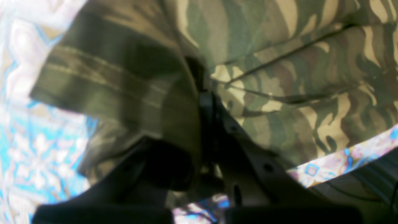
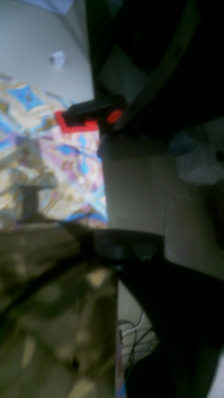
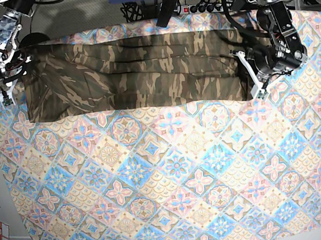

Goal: Fold the T-shirt properly
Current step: 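Grasp the shirt end with the left gripper and fold it toward the right gripper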

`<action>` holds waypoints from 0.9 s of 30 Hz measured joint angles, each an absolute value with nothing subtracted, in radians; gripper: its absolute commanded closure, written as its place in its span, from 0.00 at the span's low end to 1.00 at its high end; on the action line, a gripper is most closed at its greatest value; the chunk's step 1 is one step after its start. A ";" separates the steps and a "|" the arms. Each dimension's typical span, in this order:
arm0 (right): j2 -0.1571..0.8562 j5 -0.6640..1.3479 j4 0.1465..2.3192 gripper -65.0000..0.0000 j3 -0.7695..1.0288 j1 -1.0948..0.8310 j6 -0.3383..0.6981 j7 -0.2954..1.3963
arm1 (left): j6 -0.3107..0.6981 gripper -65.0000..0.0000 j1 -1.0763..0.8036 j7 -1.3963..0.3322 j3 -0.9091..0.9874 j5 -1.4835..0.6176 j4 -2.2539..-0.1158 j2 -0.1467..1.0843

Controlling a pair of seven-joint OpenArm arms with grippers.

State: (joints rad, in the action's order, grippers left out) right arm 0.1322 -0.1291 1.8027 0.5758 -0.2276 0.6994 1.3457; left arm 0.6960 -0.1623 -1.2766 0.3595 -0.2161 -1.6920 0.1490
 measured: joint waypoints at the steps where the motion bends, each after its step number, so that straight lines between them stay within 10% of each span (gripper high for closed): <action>1: 0.130 -0.126 1.803 0.45 0.573 -0.227 0.699 1.345 | 0.696 1.00 -0.170 -1.279 0.360 -0.216 -1.713 0.141; 18: 0.091 -0.129 1.801 0.45 0.570 -0.228 0.699 1.343 | 0.696 1.00 -0.048 -1.407 -0.209 -0.220 -1.861 -0.001; 27: 0.091 -0.125 1.801 0.45 0.575 -0.227 0.699 1.339 | 0.696 1.00 0.064 -1.312 -0.382 -0.216 -1.547 -0.084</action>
